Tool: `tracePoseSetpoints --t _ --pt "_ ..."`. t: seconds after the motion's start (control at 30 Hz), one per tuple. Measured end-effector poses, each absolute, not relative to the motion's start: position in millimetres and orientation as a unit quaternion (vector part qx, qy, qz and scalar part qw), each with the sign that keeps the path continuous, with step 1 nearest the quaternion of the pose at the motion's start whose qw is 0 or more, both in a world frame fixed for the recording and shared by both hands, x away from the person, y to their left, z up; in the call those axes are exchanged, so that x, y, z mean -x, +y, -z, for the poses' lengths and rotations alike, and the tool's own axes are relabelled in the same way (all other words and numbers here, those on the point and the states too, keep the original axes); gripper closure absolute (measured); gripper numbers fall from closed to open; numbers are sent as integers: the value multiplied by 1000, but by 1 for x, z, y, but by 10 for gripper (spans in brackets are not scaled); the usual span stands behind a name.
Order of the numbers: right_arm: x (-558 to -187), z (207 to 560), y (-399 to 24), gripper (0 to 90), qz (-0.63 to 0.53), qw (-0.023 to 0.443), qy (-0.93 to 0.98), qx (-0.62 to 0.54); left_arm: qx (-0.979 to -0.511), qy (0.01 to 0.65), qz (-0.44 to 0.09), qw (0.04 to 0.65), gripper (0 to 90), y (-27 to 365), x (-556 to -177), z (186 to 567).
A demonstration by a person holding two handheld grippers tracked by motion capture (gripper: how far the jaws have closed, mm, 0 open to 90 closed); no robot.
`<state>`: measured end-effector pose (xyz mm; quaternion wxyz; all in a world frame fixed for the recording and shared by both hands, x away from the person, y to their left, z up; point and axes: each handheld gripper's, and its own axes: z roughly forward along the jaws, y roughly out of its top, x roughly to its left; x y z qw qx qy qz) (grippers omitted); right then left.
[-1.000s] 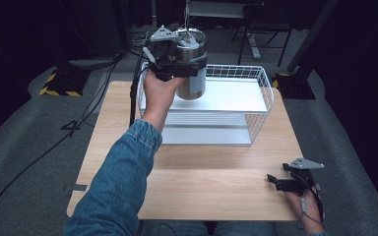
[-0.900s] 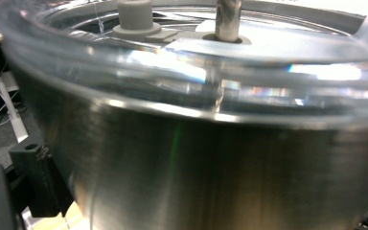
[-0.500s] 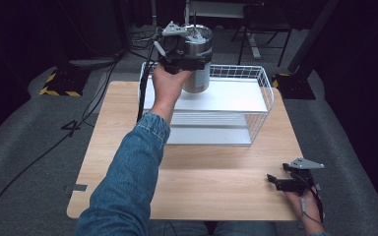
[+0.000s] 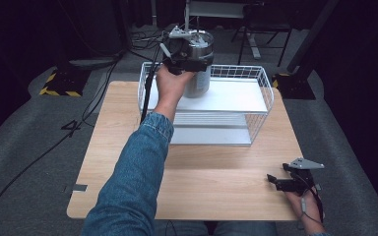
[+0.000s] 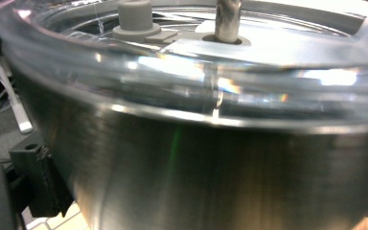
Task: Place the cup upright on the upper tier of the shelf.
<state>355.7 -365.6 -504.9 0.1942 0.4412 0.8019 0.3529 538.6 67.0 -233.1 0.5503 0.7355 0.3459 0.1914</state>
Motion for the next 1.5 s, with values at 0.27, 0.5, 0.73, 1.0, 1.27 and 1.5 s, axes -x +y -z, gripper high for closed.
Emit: tracePoseSetpoints --t 0.27,0.5,0.73,1.0,1.27,1.5 --pt "-356 505 -366 152 -353 194 802 -441 -740 356 -187 539 36 64 -541 242" --pt "-356 505 -366 152 -353 194 802 -441 -741 359 -185 536 35 64 -542 247" --pt "-356 505 -366 152 -353 195 802 -440 -745 353 -197 530 35 62 -540 247" --pt "-356 505 -366 153 -353 195 802 -440 -755 342 -216 516 36 58 -535 248" --pt "-356 505 -366 153 -353 195 802 -441 -753 341 -218 518 35 59 -535 249" --pt "-356 505 -366 153 -353 195 802 -440 -748 342 -228 522 0 59 -535 250"
